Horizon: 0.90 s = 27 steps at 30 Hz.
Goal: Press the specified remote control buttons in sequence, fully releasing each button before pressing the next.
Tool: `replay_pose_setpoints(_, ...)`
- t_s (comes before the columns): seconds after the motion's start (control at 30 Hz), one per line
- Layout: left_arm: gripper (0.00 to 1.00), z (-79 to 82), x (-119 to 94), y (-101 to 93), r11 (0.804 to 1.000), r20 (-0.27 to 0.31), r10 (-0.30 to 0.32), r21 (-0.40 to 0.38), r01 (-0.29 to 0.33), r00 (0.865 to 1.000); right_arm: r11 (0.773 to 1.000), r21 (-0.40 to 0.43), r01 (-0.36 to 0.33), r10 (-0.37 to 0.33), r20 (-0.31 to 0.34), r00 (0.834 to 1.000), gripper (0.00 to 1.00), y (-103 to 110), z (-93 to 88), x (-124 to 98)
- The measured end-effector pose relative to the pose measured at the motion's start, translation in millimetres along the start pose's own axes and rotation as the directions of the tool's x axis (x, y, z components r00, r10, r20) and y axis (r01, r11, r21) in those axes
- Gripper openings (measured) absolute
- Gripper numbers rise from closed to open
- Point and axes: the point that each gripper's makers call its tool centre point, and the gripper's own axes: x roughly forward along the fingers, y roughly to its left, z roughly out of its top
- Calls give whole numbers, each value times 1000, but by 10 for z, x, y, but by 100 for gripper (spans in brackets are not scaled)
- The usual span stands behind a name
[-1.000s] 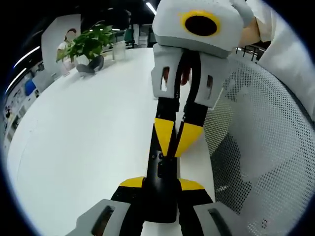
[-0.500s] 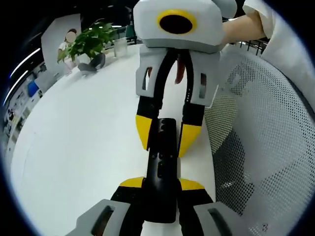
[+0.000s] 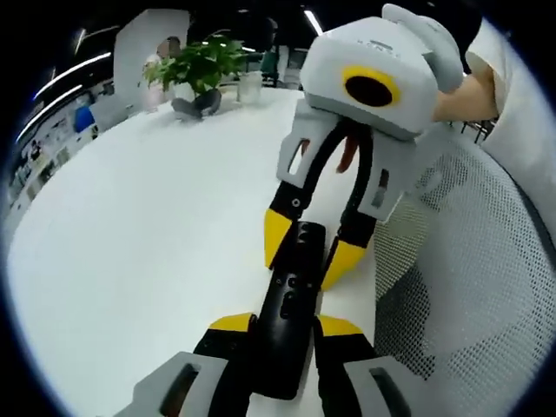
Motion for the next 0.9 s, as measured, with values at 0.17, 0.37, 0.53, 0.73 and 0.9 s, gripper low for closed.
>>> replay_pose_setpoints(0.17,28,-25,-105,8,998,23,37,-48,-36,999,1000,13,7,-8,3,1000,21,-4,2,4)
replay_pose_setpoints(0.37,39,119,-366,54,986,147,113,-136,-93,983,1000,23,7,-8,2,1000,22,-3,2,6)
replay_pose_setpoints(0.53,43,448,-686,75,972,361,200,-193,-137,911,999,43,11,-11,5,1000,22,-3,2,6)
replay_pose_setpoints(0.73,46,628,-1058,68,947,505,296,-264,-181,811,998,53,20,-20,7,1000,22,-3,-2,8)
replay_pose_setpoints(0.9,53,687,-1295,96,924,541,369,-304,-234,756,998,52,20,-20,3,1000,22,-3,1,6)
